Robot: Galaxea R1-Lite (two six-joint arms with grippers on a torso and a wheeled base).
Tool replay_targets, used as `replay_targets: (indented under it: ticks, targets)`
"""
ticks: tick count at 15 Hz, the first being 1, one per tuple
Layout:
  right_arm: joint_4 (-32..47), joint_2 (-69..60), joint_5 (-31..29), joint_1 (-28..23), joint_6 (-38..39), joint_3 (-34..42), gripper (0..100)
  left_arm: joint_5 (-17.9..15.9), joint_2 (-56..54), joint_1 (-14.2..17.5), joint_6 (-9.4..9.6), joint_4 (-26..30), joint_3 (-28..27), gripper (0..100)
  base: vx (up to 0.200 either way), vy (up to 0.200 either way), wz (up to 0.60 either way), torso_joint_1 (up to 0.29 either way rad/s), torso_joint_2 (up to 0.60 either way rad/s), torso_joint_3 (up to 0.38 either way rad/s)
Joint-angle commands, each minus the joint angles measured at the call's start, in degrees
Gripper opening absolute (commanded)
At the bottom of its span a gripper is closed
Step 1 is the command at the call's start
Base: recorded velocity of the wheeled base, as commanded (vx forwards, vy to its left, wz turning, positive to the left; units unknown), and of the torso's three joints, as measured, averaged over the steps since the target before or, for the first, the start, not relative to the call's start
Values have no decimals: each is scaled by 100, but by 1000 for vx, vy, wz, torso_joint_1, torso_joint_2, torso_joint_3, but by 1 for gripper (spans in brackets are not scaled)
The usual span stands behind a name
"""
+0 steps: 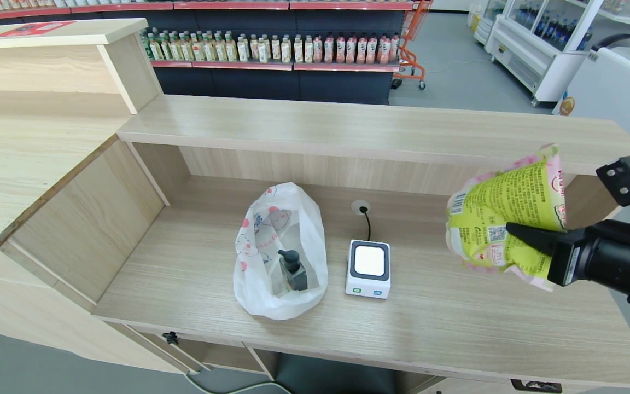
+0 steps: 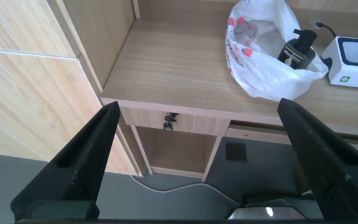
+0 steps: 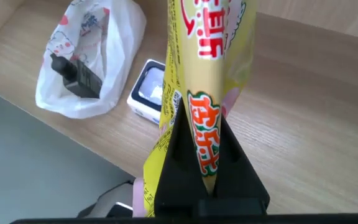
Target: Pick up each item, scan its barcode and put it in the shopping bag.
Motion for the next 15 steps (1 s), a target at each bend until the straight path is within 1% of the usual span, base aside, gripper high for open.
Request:
replay_targets:
  ticks: [1,4,7,9,12,15]
  targets:
    - [13,38,4,20,46,-29,0,1,-2,1,-1,-2,0,100,0,0,0,0,0,0]
    - [4,-6,153,46,81,120,0,1,6,1,-1,-2,0,100,0,0,0,0,0,0]
    - [-13,-32,171,46,99,103,0,1,-2,1,34,-2,0,100,0,0,0,0,0,0]
    - [-31,-41,171,37,196,85,0,1,-2,1,16,-2,0,100,0,0,0,0,0,0]
    - [-13,-23,232,37,389,-64,0,1,-2,1,25,-2,0,100,0,200,0,-2,-4,9]
    - [13,144,716,37,556,-266,0,10,-2,1,34,-2,0,100,0,200,0,19,7,-4]
